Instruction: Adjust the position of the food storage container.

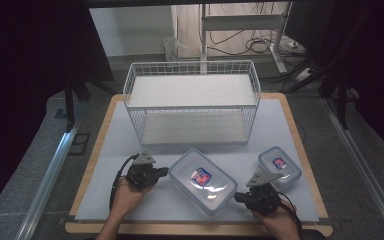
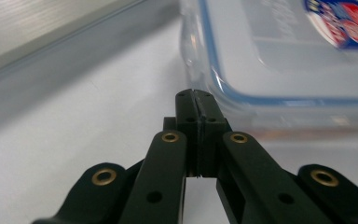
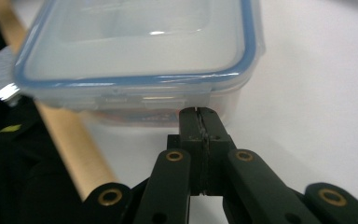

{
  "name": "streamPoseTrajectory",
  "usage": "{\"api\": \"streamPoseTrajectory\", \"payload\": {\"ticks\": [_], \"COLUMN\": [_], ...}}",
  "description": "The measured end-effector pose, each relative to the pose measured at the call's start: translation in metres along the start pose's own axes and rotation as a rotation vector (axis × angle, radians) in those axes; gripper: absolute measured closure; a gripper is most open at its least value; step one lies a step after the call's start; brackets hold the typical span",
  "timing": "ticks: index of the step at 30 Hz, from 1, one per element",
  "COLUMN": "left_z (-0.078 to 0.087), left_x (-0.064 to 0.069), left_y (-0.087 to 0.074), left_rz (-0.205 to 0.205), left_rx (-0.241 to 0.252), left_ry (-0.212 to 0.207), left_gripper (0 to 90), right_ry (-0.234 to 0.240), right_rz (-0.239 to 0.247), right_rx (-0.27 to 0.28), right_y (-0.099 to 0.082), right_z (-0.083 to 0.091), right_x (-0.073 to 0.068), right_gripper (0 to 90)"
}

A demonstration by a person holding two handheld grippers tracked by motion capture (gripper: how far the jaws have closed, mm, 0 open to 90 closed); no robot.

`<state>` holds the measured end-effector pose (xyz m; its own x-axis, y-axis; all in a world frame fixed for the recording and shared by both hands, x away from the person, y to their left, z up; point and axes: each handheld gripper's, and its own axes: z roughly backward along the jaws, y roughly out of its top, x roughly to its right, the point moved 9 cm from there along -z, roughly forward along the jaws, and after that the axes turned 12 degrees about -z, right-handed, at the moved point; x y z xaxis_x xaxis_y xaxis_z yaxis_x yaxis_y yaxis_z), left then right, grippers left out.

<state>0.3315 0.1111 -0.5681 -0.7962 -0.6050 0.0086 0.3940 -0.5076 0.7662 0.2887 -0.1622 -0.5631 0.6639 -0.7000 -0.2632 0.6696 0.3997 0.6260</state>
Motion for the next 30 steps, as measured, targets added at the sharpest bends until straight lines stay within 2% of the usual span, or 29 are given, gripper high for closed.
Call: {"api": "streamPoseTrajectory", "payload": {"ticks": [1, 3, 4, 5, 6, 7, 8, 9, 10, 11, 12, 13, 15, 17, 18, 22, 23, 24, 26, 30], "left_z": [0.002, 0.005, 0.005, 0.005, 0.003, 0.003, 0.000, -0.004, -0.015, -0.015, -0.023, -0.023, -0.026, -0.025, -0.024, -0.014, -0.014, -0.011, -0.002, 0.006], "left_x": [0.003, 0.007, 0.004, 0.004, -0.006, -0.006, -0.014, -0.020, -0.025, -0.025, -0.022, -0.022, -0.020, -0.016, -0.013, 0.002, 0.002, 0.005, 0.010, 0.011], "left_y": [-0.001, -0.002, -0.001, -0.001, 0.004, 0.004, 0.006, 0.007, 0.011, 0.011, 0.011, 0.011, 0.008, 0.006, 0.005, -0.002, -0.002, -0.004, -0.011, -0.017], "left_rz": [0.010, -0.001, -0.021, -0.021, -0.006, -0.006, -0.011, -0.005, 0.030, 0.030, 0.033, 0.033, 0.010, 0.013, 0.007, 0.004, 0.004, 0.008, 0.024, 0.038], "left_rx": [0.005, 0.011, 0.002, 0.002, 0.005, 0.005, -0.006, -0.011, 0.015, 0.015, 0.014, 0.014, -0.017, -0.023, -0.028, -0.047, -0.047, -0.053, -0.059, -0.064], "left_ry": [-0.011, -0.046, -0.032, -0.032, 0.006, 0.006, 0.045, 0.065, 0.045, 0.045, 0.016, 0.016, 0.025, 0.009, 0.003, -0.003, -0.003, -0.003, 0.013, 0.027], "left_gripper": [89.9, 89.8, 89.7, 89.7, 89.7, 89.7, 89.6, 89.6, 89.5, 89.4, 89.3, 89.7, 89.7, 89.7, 89.8, 89.8, 89.8, 89.8, 89.8, 89.7], "right_ry": [-0.018, -0.053, -0.057, -0.055, -0.057, -0.057, -0.064, -0.064, -0.062, -0.062, -0.050, -0.050, -0.048, -0.064, -0.069, -0.086, -0.086, -0.083, -0.077, -0.084], "right_rz": [-0.001, -0.012, -0.025, -0.036, -0.046, -0.046, -0.059, -0.059, -0.073, -0.073, -0.077, -0.077, -0.077, -0.069, -0.081, -0.087, -0.087, -0.088, -0.086, -0.070], "right_rx": [0.005, 0.015, 0.020, 0.024, 0.029, 0.029, 0.037, 0.037, 0.039, 0.039, 0.037, 0.037, 0.039, 0.040, 0.046, 0.025, 0.025, 0.009, 0.012, 0.016], "right_y": [0.002, 0.010, 0.013, 0.016, 0.020, 0.020, 0.025, 0.025, 0.025, 0.025, 0.023, 0.023, 0.022, 0.024, 0.027, 0.030, 0.030, 0.032, 0.038, 0.047], "right_z": [-0.001, -0.003, -0.005, -0.007, -0.008, -0.008, -0.010, -0.010, -0.010, -0.010, -0.008, -0.008, -0.006, -0.006, -0.007, -0.013, -0.013, -0.020, -0.024, -0.030], "right_x": [0.004, 0.015, 0.019, 0.022, 0.026, 0.026, 0.031, 0.031, 0.031, 0.031, 0.028, 0.028, 0.025, 0.026, 0.030, 0.038, 0.038, 0.040, 0.039, 0.037], "right_gripper": [90.0, 90.0, 90.0, 90.0, 90.0, 90.0, 90.0, 90.0, 89.9, 89.9, 89.3, 89.3, 89.2, 89.3, 89.8, 90.0, 90.0, 90.0, 90.0, 90.0]}}
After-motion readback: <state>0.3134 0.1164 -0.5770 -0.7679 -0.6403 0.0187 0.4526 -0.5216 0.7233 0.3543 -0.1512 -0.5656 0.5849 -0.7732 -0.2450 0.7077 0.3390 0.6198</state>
